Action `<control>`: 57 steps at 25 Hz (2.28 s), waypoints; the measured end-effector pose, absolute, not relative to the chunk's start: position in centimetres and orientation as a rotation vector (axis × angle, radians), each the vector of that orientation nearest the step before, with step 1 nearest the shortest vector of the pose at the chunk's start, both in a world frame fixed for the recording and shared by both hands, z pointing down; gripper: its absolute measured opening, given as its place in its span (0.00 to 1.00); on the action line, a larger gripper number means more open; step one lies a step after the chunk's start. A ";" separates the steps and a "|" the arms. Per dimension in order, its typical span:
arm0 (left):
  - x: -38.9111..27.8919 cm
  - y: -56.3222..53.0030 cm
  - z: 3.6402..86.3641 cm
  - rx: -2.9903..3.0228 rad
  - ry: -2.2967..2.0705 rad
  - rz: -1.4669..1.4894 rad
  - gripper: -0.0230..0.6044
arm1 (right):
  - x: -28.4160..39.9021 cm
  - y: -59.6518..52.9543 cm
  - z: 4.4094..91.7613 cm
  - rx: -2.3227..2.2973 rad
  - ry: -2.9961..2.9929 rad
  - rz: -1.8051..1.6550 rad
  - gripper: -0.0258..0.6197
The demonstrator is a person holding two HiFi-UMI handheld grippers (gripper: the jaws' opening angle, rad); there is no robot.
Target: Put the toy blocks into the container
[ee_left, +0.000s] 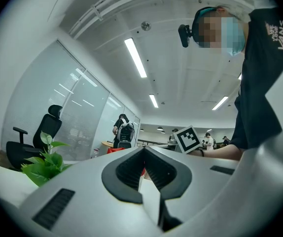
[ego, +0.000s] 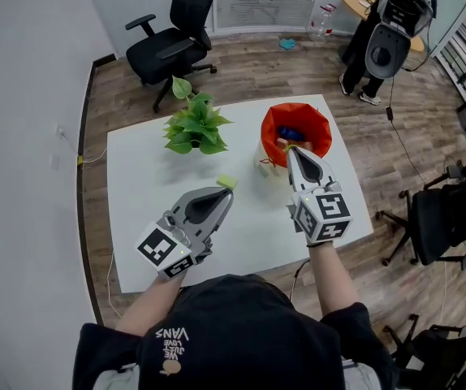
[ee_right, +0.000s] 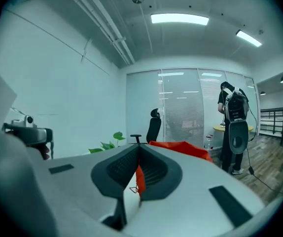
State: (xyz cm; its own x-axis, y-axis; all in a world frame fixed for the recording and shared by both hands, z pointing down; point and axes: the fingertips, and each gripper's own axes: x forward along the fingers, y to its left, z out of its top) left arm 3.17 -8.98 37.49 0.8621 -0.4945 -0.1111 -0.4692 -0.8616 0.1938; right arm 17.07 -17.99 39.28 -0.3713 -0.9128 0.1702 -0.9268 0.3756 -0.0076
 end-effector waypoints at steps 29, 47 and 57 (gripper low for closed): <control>-3.7 -8.2 37.7 2.842 -1.039 -0.188 0.05 | 4.6 -14.9 39.5 1.283 -2.697 0.096 0.07; -4.1 -8.2 37.7 2.809 -1.044 -0.239 0.05 | 3.9 -14.1 40.6 1.248 -2.689 0.122 0.07; -4.1 -9.0 37.8 2.795 -1.061 -0.246 0.05 | 3.8 -15.9 42.1 1.227 -2.670 0.125 0.07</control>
State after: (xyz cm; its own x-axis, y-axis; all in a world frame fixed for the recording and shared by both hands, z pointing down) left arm -4.06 -8.97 37.75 0.7375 -0.6676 -0.1020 -0.6444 -0.7409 0.1895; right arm 3.80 -15.86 42.08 -0.6352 -0.7416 0.2160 -0.7585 0.6516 0.0068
